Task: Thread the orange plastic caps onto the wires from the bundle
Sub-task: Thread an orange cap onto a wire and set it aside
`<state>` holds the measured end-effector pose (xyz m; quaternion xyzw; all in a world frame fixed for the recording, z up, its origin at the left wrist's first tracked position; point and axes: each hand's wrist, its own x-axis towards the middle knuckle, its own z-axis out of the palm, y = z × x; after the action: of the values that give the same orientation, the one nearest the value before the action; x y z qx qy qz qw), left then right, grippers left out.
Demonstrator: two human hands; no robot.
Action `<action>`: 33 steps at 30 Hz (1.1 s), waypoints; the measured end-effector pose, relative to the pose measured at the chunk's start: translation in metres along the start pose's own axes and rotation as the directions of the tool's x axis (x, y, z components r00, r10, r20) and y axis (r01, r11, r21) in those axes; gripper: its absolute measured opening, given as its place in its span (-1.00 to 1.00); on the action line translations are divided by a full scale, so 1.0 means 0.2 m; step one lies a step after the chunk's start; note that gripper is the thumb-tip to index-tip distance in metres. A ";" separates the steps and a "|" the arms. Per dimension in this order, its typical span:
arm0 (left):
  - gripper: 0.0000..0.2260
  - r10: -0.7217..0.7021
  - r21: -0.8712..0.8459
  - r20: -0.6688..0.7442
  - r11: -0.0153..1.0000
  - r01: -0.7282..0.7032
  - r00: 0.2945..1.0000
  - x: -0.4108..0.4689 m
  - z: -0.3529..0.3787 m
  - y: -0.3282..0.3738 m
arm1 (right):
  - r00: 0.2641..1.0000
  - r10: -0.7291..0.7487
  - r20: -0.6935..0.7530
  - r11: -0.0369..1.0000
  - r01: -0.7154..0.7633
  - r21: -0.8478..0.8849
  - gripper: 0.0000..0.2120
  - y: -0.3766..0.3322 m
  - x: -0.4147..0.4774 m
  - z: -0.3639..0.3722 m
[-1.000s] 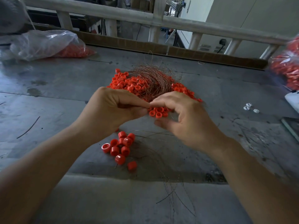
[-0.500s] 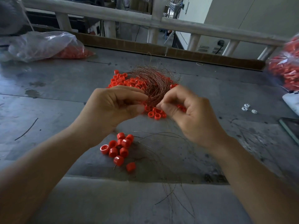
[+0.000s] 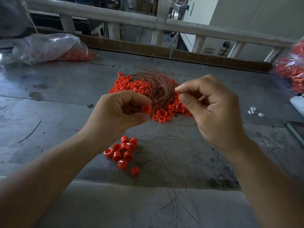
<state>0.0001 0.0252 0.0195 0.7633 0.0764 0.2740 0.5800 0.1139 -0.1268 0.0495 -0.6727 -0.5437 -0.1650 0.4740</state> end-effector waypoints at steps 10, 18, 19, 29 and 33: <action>-0.80 -0.002 -0.061 0.040 0.998 0.004 0.999 -0.01 0.01 0.02 | 0.986 0.056 0.160 0.998 -0.052 -0.026 -0.93 -0.02 -0.03 0.03; -0.79 -0.006 -0.014 0.058 1.000 0.007 0.998 -0.02 0.01 0.03 | 0.976 0.110 0.189 0.994 -0.112 -0.003 -0.93 -0.03 -0.03 0.04; -0.78 -0.014 -0.030 0.053 0.999 0.015 0.999 -0.02 0.01 0.03 | 0.975 0.110 0.194 0.994 -0.111 -0.005 -0.93 -0.03 -0.03 0.04; -0.77 0.016 -0.066 0.029 0.998 -0.014 0.999 -0.03 0.02 0.03 | 0.976 0.130 0.175 0.984 -0.148 0.096 -0.89 -0.05 -0.04 0.05; -0.79 0.052 -0.021 0.025 0.998 -0.051 0.998 -0.03 0.03 0.04 | 0.967 0.143 0.213 0.968 -0.181 0.172 -0.90 -0.07 -0.06 0.08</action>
<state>-0.0039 0.0137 0.0241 0.7624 0.0466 0.2801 0.5814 0.0927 -0.1204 0.0391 -0.6799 -0.5444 -0.0051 0.4912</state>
